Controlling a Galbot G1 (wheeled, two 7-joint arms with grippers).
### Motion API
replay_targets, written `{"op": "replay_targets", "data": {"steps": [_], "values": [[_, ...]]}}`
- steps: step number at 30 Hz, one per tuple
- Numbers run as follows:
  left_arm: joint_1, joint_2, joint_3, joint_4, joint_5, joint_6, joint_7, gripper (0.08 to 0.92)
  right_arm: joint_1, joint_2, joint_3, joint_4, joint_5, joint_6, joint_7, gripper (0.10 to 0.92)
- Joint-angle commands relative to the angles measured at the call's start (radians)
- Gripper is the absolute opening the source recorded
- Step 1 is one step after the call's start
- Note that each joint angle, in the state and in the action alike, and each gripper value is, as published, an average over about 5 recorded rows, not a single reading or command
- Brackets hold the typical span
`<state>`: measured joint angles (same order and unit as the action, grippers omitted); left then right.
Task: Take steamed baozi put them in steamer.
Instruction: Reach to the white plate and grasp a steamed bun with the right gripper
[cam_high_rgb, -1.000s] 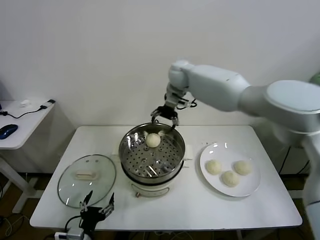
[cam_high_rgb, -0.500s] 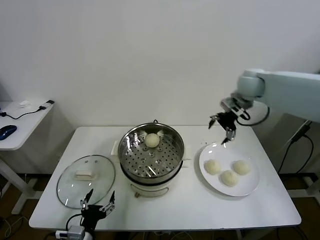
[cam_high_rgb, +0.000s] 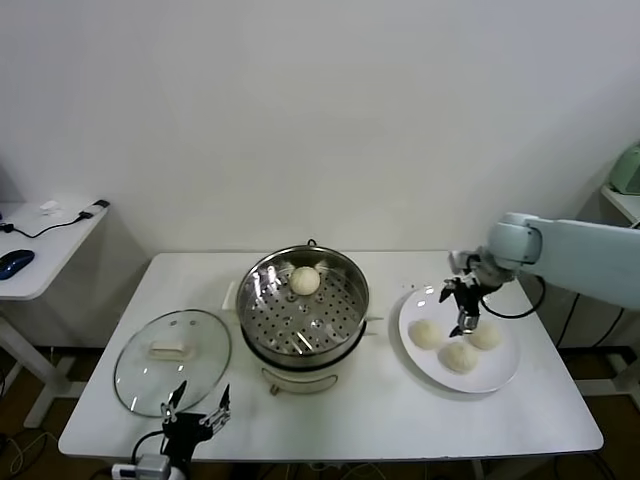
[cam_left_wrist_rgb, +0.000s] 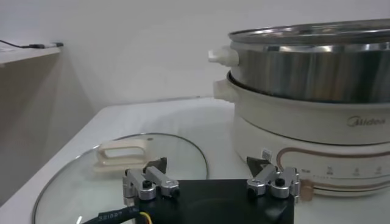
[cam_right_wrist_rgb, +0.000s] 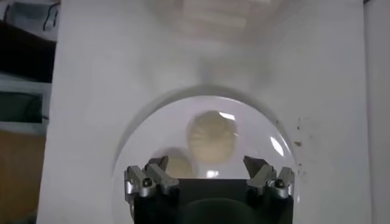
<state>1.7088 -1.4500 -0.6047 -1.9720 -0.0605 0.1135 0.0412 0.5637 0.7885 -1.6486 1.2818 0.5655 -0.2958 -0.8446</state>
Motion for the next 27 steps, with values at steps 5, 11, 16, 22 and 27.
{"op": "replay_targets", "data": {"steps": [5,11,16,22,27], "values": [[0.005,0.001,-0.002,0.002,0.001,0.000,0.001,0.823,-0.217,0.082,0.143,-0.133,-0.067,-0.077,0.037,0.823],[0.004,0.003,-0.002,0.001,0.001,0.000,0.002,0.823,-0.237,0.096,0.158,-0.161,-0.091,-0.076,0.043,0.823],[0.002,0.003,0.001,0.004,0.002,0.000,0.002,0.823,-0.243,0.102,0.166,-0.178,-0.097,-0.071,0.042,0.822],[0.000,0.004,0.000,0.006,0.007,0.001,0.002,0.823,-0.245,0.105,0.173,-0.177,-0.093,-0.058,0.028,0.764],[0.002,0.002,0.001,0.003,0.015,0.000,0.002,0.823,-0.224,0.099,0.171,-0.167,-0.100,-0.049,0.011,0.659]]}}
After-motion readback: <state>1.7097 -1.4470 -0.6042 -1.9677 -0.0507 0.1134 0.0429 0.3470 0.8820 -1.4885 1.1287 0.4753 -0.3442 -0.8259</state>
